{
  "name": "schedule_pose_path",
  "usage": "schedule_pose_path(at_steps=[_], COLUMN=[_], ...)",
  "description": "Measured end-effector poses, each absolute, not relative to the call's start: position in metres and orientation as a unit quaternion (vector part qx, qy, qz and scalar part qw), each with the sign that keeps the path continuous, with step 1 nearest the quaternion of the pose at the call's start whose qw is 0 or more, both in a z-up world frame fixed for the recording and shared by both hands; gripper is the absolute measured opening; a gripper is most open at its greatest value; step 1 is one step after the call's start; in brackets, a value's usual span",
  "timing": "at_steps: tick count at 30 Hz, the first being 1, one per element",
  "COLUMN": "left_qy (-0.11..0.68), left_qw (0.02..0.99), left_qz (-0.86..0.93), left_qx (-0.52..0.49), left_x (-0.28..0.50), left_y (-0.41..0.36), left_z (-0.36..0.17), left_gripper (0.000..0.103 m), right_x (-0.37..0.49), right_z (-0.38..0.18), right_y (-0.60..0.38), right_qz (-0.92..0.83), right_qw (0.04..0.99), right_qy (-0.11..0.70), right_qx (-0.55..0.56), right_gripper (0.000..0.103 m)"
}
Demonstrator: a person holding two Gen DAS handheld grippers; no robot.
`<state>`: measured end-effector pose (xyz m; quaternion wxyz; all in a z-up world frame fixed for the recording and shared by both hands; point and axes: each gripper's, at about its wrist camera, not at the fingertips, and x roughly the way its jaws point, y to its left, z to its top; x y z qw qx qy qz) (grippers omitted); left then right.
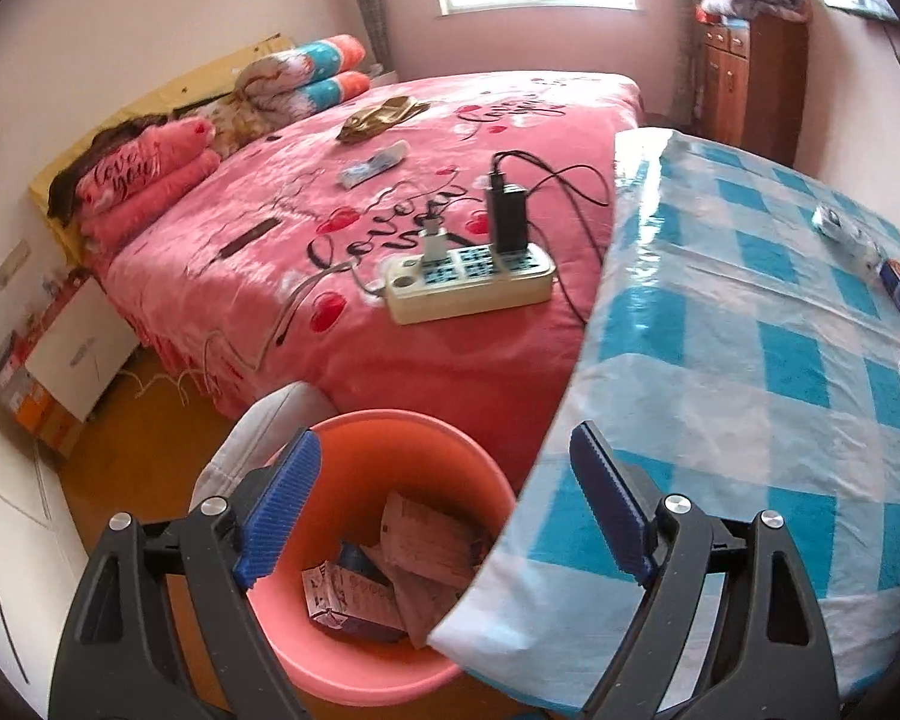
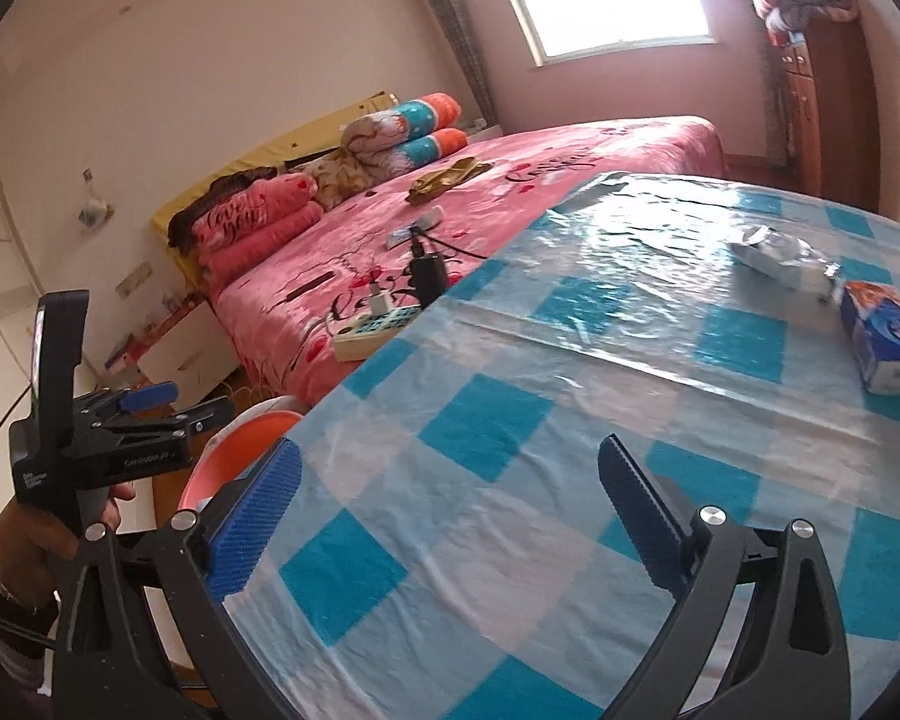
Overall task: Collect trash
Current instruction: 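Move both open tools back over the checked table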
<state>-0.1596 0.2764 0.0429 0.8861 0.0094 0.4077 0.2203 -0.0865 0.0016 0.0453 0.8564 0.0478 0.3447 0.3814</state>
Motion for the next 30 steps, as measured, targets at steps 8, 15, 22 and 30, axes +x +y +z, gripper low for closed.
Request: schedule_pose_path(at_steps=[8, 15, 22, 30], left_qy=[0.405, 0.422, 0.435, 0.433], left_qw=[0.892, 0.891, 0.889, 0.893], left_qz=[0.196, 0.164, 0.129, 0.093], left_qx=[0.042, 0.045, 0.060, 0.080], left_x=[-0.149, -0.136, -0.125, -0.105], left_y=[0.238, 0.209, 0.179, 0.140], left_z=[0.049, 0.044, 0.039, 0.046], left_gripper=[0.086, 0.086, 0.086, 0.086], right_x=[-0.072, -0.067, -0.061, -0.050], right_z=[0.041, 0.042, 0.038, 0.042], right_y=[-0.028, -0.046, -0.068, -0.107], right_qz=[0.354, 0.338, 0.334, 0.289], right_qw=[0.856, 0.854, 0.843, 0.857], right_qy=[0.370, 0.387, 0.407, 0.406], right_qx=[0.075, 0.084, 0.111, 0.133], right_gripper=[0.098, 0.098, 0.098, 0.098])
